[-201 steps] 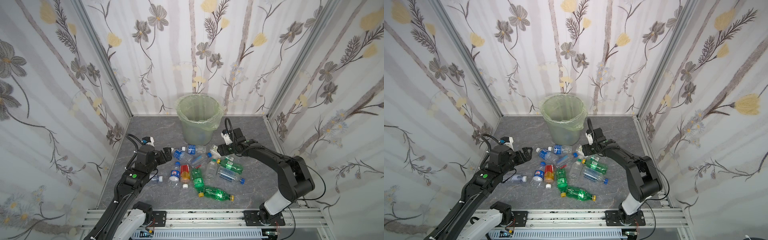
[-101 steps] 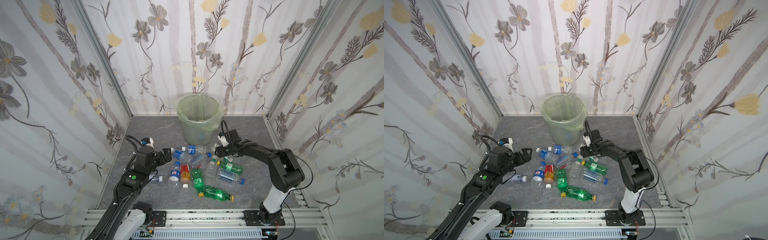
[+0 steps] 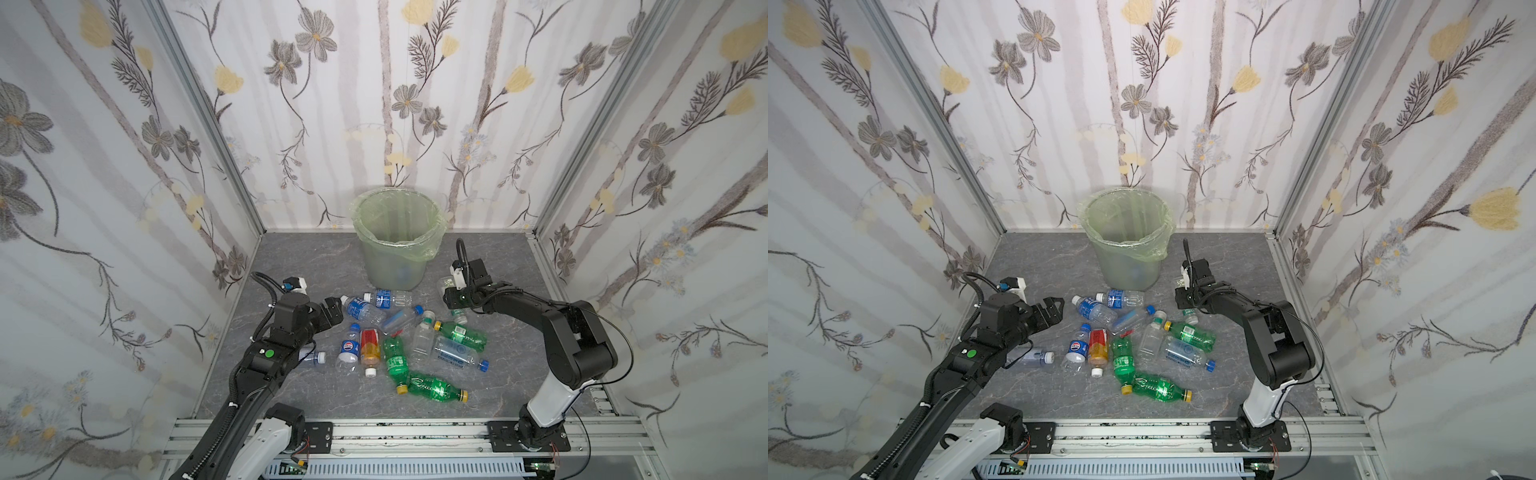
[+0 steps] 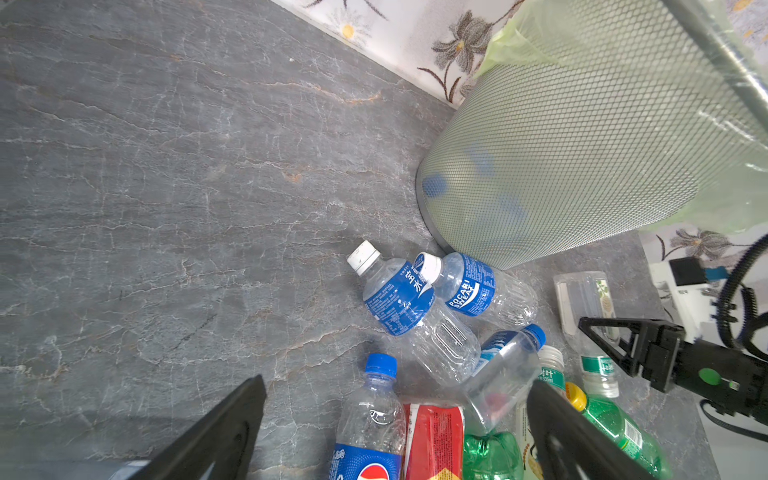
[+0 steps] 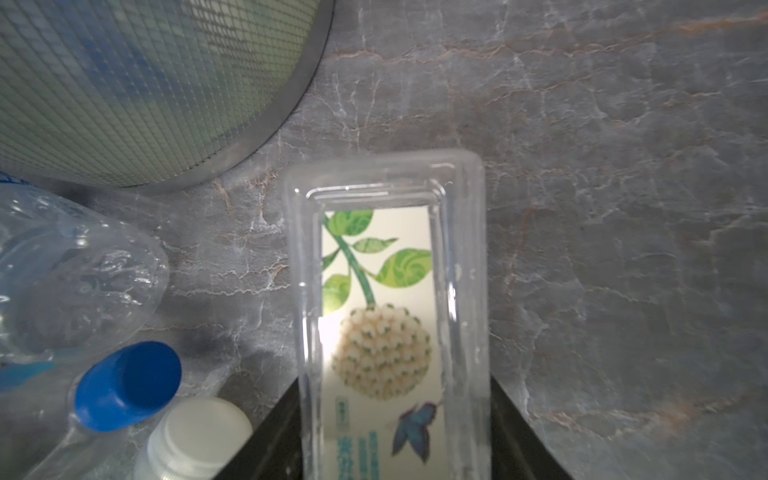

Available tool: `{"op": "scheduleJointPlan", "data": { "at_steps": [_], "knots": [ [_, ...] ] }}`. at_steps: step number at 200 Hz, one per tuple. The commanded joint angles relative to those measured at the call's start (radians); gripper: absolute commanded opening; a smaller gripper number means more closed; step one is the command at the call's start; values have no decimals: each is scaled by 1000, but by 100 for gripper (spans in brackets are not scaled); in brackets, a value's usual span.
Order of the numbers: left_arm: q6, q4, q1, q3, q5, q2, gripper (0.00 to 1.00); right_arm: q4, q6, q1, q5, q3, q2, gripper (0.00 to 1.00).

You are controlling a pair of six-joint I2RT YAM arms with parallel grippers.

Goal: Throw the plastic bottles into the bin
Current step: 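Grasp the leaf-print labelled bottle with the right gripper while the left gripper lowers, then carry the leaf-print bottle over the bin and release it with the right gripper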

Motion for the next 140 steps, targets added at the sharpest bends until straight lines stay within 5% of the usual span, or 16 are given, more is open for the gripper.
{"op": "scheduleJointPlan", "data": {
  "at_steps": [1,63,102,140],
  "knots": [
    [-13,4,3,-5,-21,-6,100,75,22,-14,44,-23,-79,45],
    [-32,2,4,-14,-29,-42,100,72,49,-25,4,-94,-485,40],
    [-32,1,5,-24,-42,-45,100,259,30,9,-184,-234,-829,40],
    [-46,0,5,-33,-45,-36,100,273,25,44,-235,-201,-948,40]
  ]
}}
